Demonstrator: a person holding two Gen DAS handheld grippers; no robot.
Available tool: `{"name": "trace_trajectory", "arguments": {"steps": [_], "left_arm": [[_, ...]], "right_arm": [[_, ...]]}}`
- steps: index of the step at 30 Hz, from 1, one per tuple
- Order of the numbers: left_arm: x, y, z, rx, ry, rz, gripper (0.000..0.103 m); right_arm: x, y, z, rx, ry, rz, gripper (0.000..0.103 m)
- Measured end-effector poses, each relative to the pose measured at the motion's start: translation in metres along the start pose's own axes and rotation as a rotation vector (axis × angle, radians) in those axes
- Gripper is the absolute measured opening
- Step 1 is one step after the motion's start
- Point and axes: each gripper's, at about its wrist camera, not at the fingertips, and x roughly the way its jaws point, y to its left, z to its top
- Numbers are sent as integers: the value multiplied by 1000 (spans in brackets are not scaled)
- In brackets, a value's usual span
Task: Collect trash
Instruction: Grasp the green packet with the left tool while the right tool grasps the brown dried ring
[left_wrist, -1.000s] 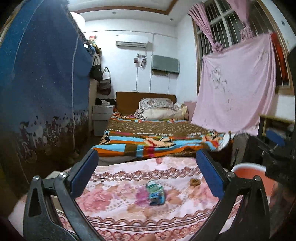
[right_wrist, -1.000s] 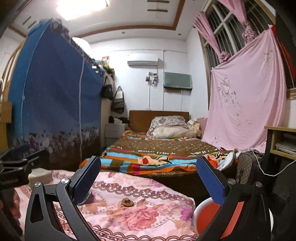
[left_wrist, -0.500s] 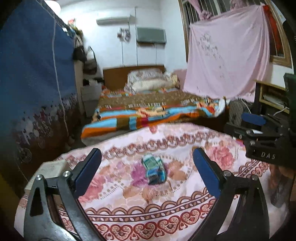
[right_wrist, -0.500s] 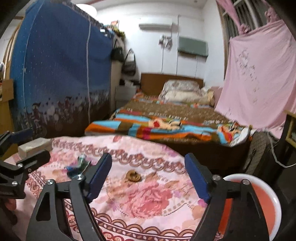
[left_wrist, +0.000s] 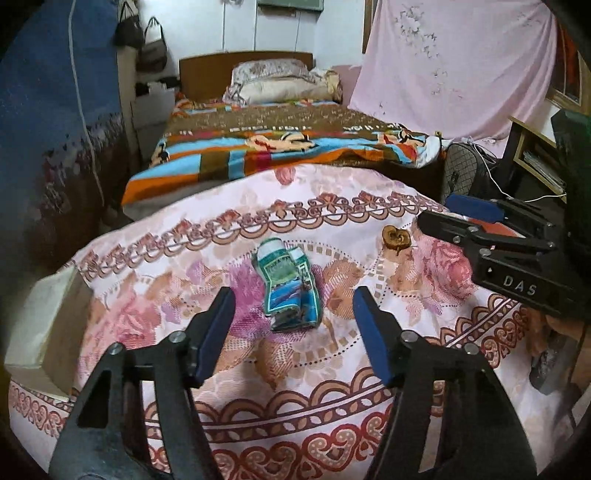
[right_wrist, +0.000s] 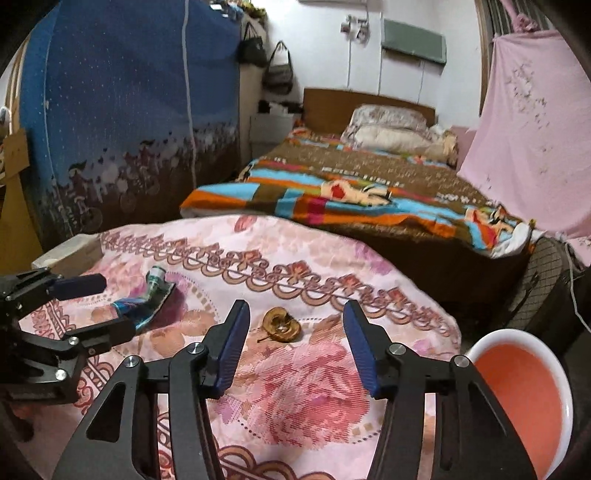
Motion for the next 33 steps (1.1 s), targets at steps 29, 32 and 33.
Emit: {"name": "trace_trajectory", "arguments": {"steps": [29, 32, 33], "left_arm": [[3, 7, 2, -77, 9, -36, 6], [-5, 7, 2, -90, -33, -65, 6], [-7, 6, 3, -95, -47, -76, 6]], "right_arm": [[29, 8, -5, -28, 119, 39, 28], [18, 10, -5, -35, 53, 28, 28], [14, 10, -4, -36, 30, 26, 28]]}}
